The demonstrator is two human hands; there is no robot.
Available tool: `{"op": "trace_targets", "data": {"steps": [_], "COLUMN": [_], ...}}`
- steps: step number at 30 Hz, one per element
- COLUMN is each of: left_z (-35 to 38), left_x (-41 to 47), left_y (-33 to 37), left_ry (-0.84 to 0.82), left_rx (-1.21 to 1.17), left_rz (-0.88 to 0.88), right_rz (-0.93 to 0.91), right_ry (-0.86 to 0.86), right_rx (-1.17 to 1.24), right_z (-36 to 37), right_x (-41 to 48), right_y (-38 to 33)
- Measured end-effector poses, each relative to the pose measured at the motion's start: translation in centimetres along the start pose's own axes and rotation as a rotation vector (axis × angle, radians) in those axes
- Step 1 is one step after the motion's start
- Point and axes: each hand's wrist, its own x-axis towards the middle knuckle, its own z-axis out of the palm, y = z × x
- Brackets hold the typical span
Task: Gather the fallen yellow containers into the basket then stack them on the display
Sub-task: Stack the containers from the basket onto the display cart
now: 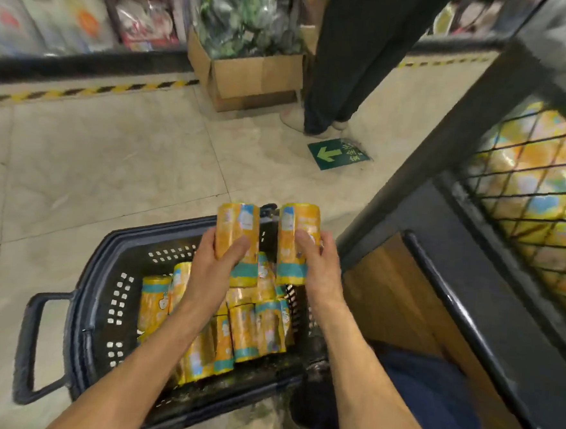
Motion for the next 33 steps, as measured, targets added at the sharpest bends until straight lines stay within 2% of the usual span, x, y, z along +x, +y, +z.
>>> {"op": "trace_targets", "data": {"steps": [4, 13, 19, 25, 29, 33], "left_z": [2.7, 13.3, 22.3, 32.4, 38.3, 43.3], "left_x": [-4.3, -15.5, -23.3, -27.6, -28.4, -27.4], "left_y": [6.1, 18.8, 24.3, 26.9, 28.2, 28.9], "left_ry": [-0.138, -0.516, -0.777, -0.9, -0.955, -1.085], "left_rx": [-0.092, -0.175, -0.186, -0.119, 0.008, 0.26], "left_rz": [0.126, 0.405, 0.56, 0.709, 0.822, 0.938], "right_rz": [-0.159, -0.508, -0.682, -0.775, -0.733, -0.572], "right_ry": [0.038, 0.278, 0.555, 0.911, 0.994, 1.041], "right_rx": [-0.035, 0.037, -0.027, -0.059, -0.008, -0.136], "right_z": [-4.2, -15.9, -23.8, -33.5, -40.1, -45.3], "right_x": [-6.0, -21.5, -30.3, -35.9, -36.6, -34.9], "right_y": [-5.8, -20.6, -25.6, -27.0, -27.3, -27.6]}}
